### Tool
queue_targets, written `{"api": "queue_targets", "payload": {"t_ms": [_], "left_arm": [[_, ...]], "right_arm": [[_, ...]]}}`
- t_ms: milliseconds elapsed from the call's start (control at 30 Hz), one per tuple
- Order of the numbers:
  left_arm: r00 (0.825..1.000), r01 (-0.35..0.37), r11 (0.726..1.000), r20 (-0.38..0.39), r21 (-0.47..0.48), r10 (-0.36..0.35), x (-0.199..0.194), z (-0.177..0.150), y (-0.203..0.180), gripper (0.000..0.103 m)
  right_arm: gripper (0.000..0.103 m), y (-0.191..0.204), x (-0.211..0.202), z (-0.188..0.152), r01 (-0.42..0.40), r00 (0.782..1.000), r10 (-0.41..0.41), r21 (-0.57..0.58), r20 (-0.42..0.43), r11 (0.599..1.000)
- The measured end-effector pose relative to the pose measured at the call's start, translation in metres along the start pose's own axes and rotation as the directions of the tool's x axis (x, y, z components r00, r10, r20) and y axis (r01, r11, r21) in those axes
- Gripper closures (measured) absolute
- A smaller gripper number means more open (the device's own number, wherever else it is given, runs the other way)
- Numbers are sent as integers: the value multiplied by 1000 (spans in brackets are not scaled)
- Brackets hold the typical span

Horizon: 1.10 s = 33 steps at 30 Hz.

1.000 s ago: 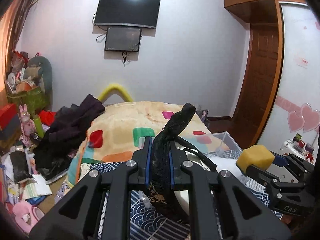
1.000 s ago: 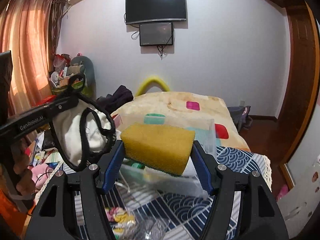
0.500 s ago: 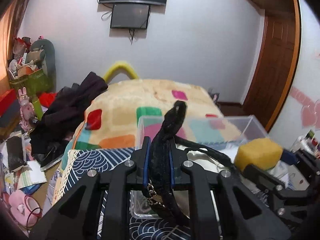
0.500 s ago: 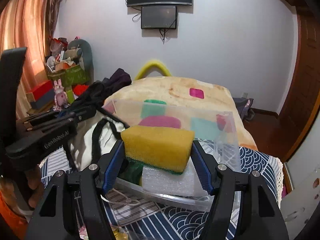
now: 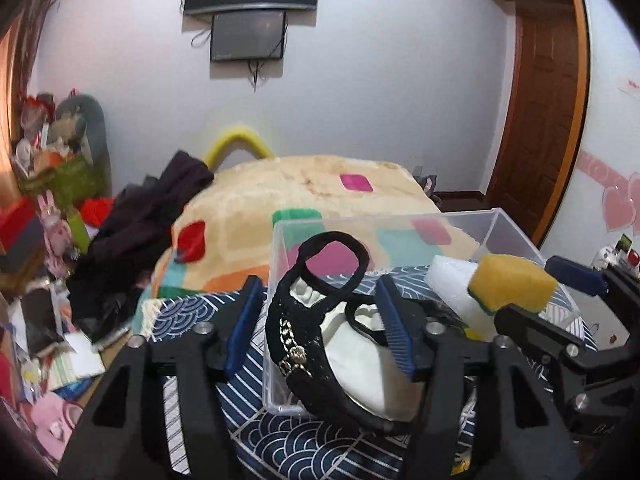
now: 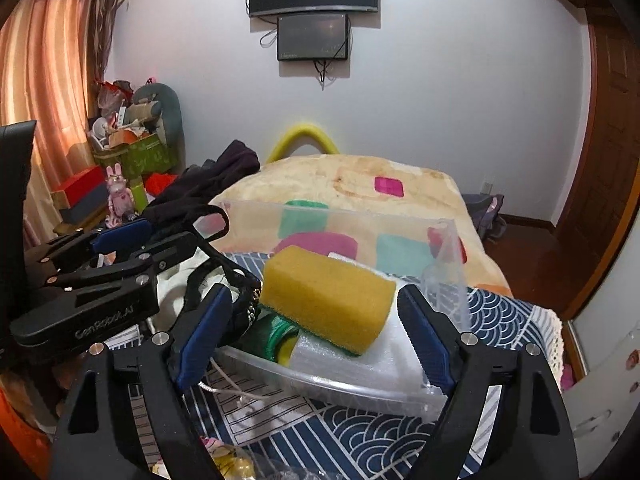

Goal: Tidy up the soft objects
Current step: 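Place the eye mask into the box with left tool while right tool drops sponge, then grasp the bagged silver scrubber with right tool while left tool grasps floral scrunchie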

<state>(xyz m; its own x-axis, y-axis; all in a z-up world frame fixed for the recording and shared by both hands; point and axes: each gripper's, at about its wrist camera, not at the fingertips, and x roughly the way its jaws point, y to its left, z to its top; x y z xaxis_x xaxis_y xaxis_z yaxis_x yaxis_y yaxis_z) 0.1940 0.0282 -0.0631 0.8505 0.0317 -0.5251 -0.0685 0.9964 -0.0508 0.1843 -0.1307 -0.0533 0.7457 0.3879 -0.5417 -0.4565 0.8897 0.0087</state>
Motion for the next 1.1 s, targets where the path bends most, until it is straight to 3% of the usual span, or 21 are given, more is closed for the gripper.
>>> {"api": "queue_targets", "payload": {"t_ms": [467,700,833,1100], "left_arm": [[996,70,997,51,25,-72,-61,-6,-4,12],[994,112,993,-5,43,-112,-75,-37,-6,12],[994,103,992,-53,69,-99,-72,-59,-13,12],[978,137,987,-171,83,-121,-58,-100,-26,12]], "right_arm": [[13,-4,-47,-12,13,997,-12,-9,74,1000],[10,-3,-53,-41,22,999,-22,-5,29,1000],[10,1,-47,-60,2,1000,-2,12,-28,1000],[11,3,-31,-90,-32,991,39,59,-127,998]]}}
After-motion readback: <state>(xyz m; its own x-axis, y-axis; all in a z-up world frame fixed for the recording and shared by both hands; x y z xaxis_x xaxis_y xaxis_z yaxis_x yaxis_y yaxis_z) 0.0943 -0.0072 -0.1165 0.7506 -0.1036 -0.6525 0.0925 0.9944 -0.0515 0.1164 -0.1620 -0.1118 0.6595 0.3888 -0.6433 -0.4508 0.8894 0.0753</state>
